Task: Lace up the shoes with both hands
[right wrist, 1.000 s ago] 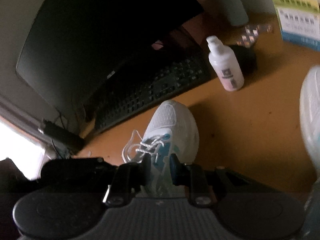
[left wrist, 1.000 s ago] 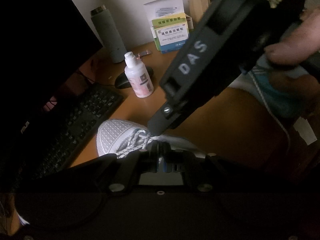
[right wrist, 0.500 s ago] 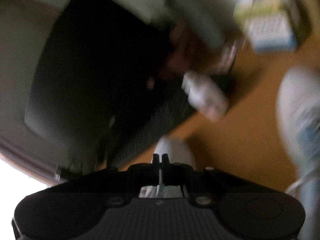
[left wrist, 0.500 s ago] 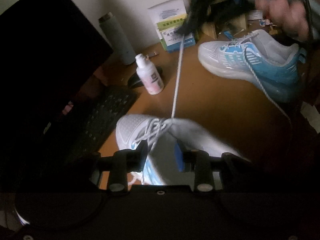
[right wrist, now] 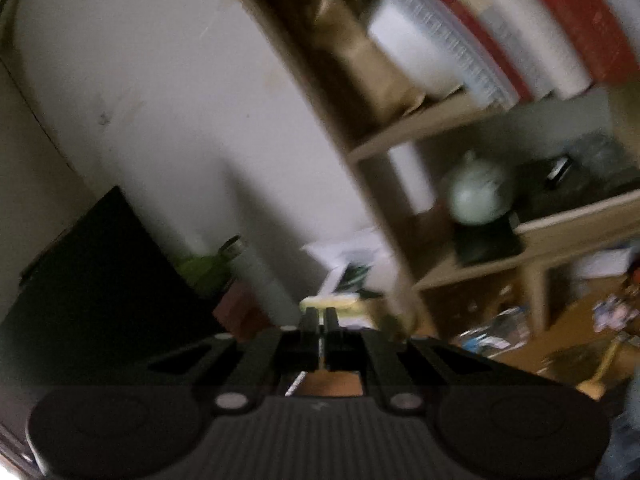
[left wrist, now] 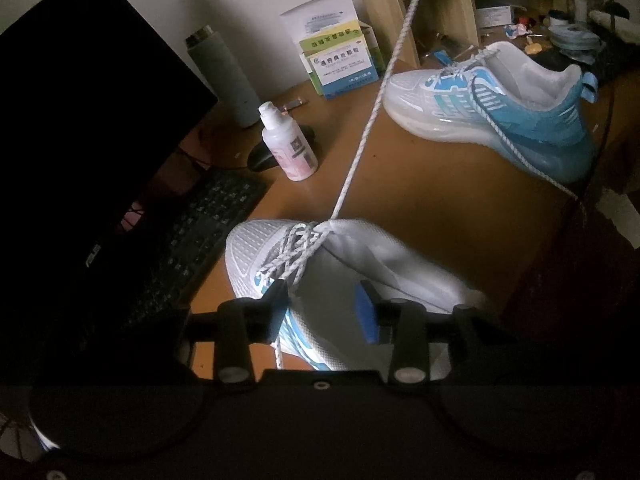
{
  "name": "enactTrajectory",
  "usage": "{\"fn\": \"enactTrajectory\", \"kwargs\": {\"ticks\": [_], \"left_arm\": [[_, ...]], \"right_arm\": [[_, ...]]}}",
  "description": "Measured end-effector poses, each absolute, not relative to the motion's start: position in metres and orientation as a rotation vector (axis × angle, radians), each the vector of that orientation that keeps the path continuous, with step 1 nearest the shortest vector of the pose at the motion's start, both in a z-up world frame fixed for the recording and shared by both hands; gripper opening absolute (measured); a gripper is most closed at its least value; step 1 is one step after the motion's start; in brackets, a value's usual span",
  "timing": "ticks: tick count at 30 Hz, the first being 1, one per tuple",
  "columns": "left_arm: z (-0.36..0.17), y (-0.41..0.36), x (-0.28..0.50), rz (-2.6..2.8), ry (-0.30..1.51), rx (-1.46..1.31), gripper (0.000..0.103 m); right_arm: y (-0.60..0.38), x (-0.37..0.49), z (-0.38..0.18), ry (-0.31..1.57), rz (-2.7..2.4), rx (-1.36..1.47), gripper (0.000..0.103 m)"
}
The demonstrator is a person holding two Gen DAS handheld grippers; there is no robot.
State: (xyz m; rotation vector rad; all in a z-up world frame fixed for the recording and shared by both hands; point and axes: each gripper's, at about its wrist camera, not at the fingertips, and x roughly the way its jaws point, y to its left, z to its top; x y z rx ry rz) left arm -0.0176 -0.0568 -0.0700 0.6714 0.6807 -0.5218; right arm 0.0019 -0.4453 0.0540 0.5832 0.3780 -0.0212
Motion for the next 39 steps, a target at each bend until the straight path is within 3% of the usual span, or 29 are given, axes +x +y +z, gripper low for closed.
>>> {"fn": "enactTrajectory", "kwargs": {"ticks": [8, 15, 21, 24, 26, 33, 34, 35, 36, 39], "left_arm": [[-0.06, -0.05, -0.018, -0.517, 0.693, 0.607, 0.038], [-0.015, -0.045, -0.013, -0.644, 0.669, 0.323, 0.038], [0.003, -0.038, -0.004, -0.666, 0.665, 0.137, 0.036], [0.004, -0.037, -0.003, -0.648, 0.662, 0.133, 0.024], [0.004, -0.036, -0.003, -0.638, 0.662, 0.148, 0.005], [0.004, -0.025, 0.004, -0.616, 0.67, 0.108, 0.002], [0.004, -0.02, 0.006, -0.604, 0.676, 0.085, 0.002], [0.004, -0.016, 0.008, -0.593, 0.681, 0.06, 0.002], [0.004, -0.011, 0.01, -0.582, 0.686, 0.032, 0.002], [0.003, 0.002, 0.016, -0.56, 0.704, -0.071, 0.002]], "right_arm": [[-0.427, -0.007, 0.052, 0.407, 0.057, 0.575, 0.002], [-0.309, 0.029, 0.017, 0.649, 0.531, 0.609, 0.002], [-0.252, 0.046, -0.005, 0.749, 0.716, 0.619, 0.002], [-0.242, 0.048, -0.004, 0.77, 0.76, 0.591, 0.002], [-0.237, 0.048, -0.003, 0.782, 0.786, 0.558, 0.002], [-0.233, 0.046, 0.0, 0.79, 0.801, 0.505, 0.007], [-0.233, 0.047, 0.001, 0.788, 0.797, 0.516, 0.009], [-0.234, 0.047, 0.003, 0.783, 0.789, 0.526, 0.02], [-0.236, 0.047, 0.004, 0.774, 0.779, 0.534, 0.025], [-0.247, 0.043, 0.007, 0.744, 0.754, 0.529, 0.026]]}}
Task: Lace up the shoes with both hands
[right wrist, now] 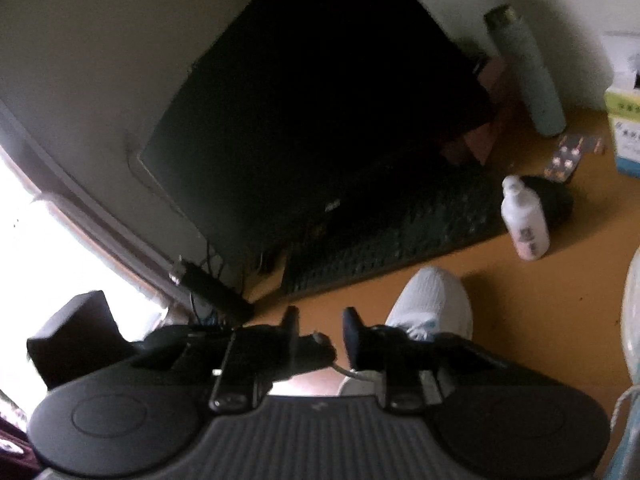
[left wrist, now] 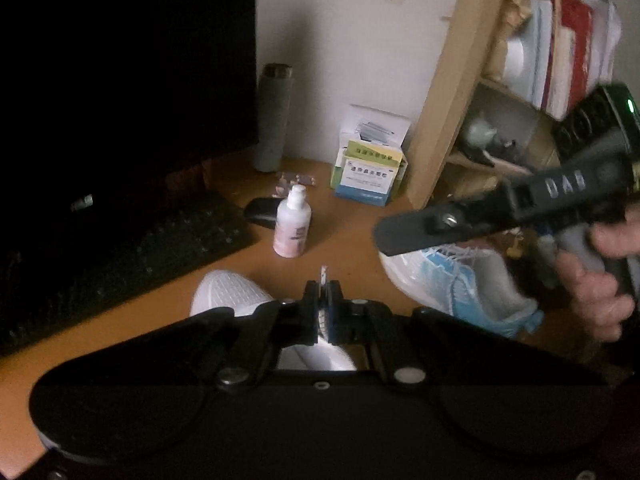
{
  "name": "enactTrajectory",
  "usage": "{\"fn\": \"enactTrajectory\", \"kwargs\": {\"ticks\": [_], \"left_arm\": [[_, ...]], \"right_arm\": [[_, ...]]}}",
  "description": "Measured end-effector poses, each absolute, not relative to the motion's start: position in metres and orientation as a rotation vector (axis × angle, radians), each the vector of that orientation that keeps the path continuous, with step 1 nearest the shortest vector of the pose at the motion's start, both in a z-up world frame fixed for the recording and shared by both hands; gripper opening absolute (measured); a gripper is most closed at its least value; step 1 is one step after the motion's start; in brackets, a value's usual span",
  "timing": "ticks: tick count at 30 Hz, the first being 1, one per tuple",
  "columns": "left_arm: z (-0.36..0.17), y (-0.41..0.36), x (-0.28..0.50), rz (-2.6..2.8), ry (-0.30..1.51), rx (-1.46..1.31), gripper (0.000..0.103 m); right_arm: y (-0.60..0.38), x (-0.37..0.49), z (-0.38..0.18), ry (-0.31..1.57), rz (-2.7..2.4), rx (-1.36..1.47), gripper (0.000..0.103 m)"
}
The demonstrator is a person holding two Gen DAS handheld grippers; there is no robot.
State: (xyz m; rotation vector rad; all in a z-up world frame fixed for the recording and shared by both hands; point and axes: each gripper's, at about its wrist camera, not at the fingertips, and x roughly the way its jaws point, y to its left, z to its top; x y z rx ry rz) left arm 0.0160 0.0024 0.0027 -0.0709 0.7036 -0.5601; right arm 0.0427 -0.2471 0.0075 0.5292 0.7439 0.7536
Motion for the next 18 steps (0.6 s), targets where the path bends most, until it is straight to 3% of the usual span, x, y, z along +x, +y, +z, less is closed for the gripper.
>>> {"fn": "enactTrajectory", "kwargs": {"ticks": [6, 9, 12, 16, 18], "left_arm": [[0.0, 0.026, 0.029, -0.556, 0.744, -0.347, 0.002], [-0.001, 0.03, 0.033, -0.555, 0.764, -0.418, 0.002], [0.0, 0.03, 0.032, -0.569, 0.772, -0.436, 0.002], [0.001, 0.029, 0.03, -0.578, 0.778, -0.441, 0.001], [-0.001, 0.03, 0.03, -0.572, 0.778, -0.437, 0.001]], "right_arm": [[-0.221, 0.024, 0.008, 0.686, 0.759, 0.205, 0.032], [-0.184, 0.01, 0.005, 0.617, 0.785, -0.056, 0.031], [-0.169, 0.007, 0.004, 0.584, 0.791, -0.132, 0.031], [-0.155, 0.005, 0.005, 0.548, 0.813, -0.215, 0.03], [-0.151, 0.005, 0.002, 0.538, 0.812, -0.258, 0.022]]}}
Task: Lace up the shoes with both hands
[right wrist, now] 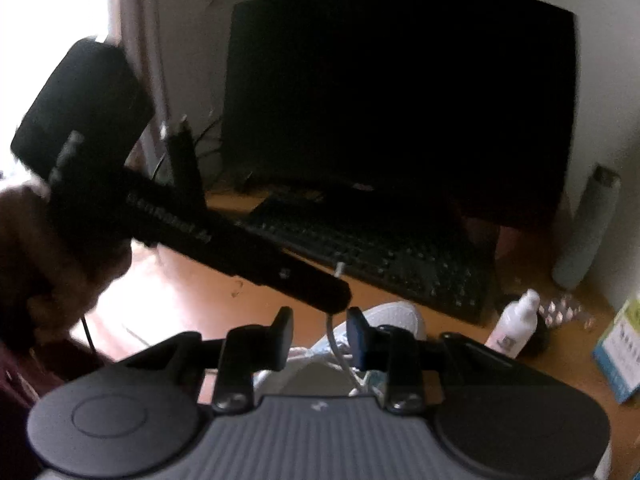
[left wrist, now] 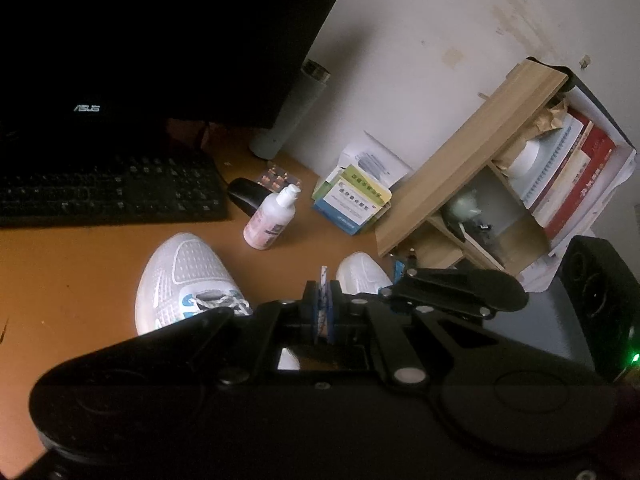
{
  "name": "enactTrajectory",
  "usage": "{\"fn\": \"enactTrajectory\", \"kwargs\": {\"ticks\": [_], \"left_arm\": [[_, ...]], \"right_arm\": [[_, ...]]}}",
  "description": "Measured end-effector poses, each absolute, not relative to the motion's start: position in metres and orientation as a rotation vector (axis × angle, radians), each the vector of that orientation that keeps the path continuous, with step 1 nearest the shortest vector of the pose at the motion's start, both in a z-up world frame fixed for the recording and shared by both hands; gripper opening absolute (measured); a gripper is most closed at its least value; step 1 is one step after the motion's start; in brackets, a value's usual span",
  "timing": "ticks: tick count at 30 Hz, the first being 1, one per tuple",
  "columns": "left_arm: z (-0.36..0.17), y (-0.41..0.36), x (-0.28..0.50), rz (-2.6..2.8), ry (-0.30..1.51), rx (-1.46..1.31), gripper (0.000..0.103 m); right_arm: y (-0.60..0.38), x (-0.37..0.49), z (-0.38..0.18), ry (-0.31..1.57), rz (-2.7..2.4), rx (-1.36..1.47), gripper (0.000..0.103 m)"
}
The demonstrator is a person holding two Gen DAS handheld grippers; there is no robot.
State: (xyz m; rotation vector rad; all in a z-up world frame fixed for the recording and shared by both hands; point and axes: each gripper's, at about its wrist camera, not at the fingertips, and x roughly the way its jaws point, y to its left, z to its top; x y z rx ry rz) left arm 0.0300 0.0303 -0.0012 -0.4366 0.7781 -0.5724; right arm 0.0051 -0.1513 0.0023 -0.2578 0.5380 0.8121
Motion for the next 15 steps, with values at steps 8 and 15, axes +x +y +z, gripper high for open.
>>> {"fn": "enactTrajectory", "kwargs": {"ticks": [8, 15], "left_arm": [[-0.004, 0.033, 0.031, -0.579, 0.787, -0.43, 0.002], [0.001, 0.041, 0.017, -0.509, 0.775, -0.29, 0.041]], "right_arm": [[-0.15, 0.01, -0.004, 0.523, 0.814, -0.295, 0.002], [-0.152, 0.011, -0.008, 0.569, 0.8, -0.327, 0.003]]}}
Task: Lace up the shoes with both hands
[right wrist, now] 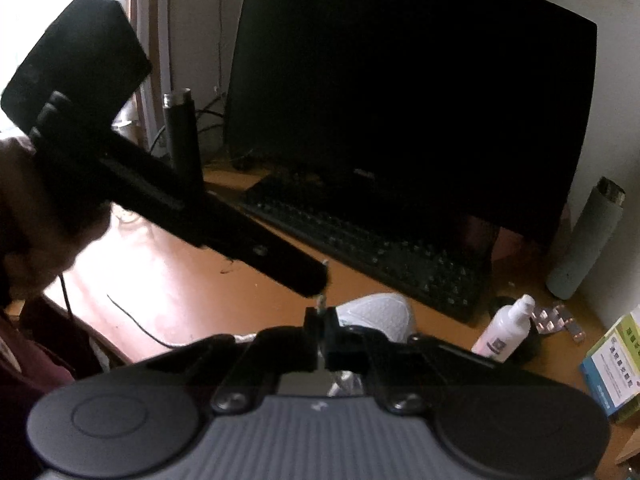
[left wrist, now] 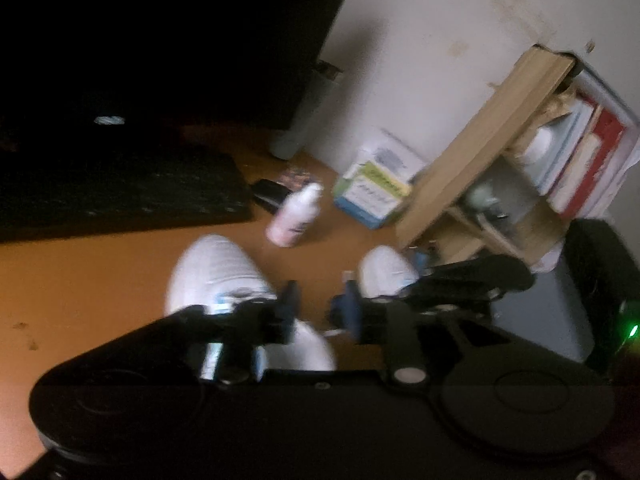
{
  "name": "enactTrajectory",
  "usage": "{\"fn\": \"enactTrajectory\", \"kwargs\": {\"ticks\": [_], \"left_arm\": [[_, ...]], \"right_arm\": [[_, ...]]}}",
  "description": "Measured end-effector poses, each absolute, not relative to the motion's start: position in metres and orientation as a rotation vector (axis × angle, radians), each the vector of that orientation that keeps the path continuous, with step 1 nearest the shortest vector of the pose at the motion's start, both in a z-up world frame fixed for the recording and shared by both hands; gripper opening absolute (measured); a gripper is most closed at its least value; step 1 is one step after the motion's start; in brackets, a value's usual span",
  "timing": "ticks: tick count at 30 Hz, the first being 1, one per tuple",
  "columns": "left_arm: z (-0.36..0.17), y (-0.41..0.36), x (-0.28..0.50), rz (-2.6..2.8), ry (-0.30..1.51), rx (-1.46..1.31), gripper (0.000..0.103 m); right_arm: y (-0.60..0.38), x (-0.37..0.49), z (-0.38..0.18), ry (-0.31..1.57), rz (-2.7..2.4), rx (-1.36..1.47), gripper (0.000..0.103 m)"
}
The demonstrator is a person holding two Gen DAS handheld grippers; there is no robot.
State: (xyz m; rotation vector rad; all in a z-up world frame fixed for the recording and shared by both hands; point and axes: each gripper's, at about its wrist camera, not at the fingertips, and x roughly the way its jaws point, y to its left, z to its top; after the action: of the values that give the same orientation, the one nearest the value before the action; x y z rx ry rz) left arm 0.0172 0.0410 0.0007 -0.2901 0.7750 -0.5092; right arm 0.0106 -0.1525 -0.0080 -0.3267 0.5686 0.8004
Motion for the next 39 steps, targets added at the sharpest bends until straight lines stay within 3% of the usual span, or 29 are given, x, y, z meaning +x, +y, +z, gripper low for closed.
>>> {"fn": "enactTrajectory", "kwargs": {"ticks": [4, 12, 14, 16, 18, 29, 39], "left_arm": [[-0.009, 0.027, 0.002, -0.479, 0.797, -0.041, 0.041], [-0.038, 0.0, -0.006, -0.456, 0.807, 0.105, 0.04], [-0.043, -0.004, -0.006, -0.457, 0.806, 0.136, 0.027], [-0.048, -0.005, -0.004, -0.45, 0.82, 0.151, 0.024], [-0.051, -0.004, -0.004, -0.439, 0.826, 0.156, 0.013], [-0.058, 0.024, 0.001, -0.42, 0.855, -0.081, 0.012], [-0.055, 0.02, 0.001, -0.424, 0.855, -0.093, 0.012]], "right_arm": [[-0.154, 0.014, -0.013, 0.584, 0.781, -0.409, 0.003], [-0.136, 0.025, -0.03, 0.618, 0.834, -0.594, 0.003], [-0.127, 0.027, -0.034, 0.633, 0.865, -0.637, 0.003], [-0.119, 0.026, -0.038, 0.649, 0.887, -0.676, 0.003], [-0.11, 0.026, -0.041, 0.668, 0.914, -0.711, 0.003], [-0.08, 0.03, -0.062, 0.8, 0.949, -0.908, 0.003], [-0.077, 0.022, -0.068, 0.837, 0.941, -0.922, 0.003]]}}
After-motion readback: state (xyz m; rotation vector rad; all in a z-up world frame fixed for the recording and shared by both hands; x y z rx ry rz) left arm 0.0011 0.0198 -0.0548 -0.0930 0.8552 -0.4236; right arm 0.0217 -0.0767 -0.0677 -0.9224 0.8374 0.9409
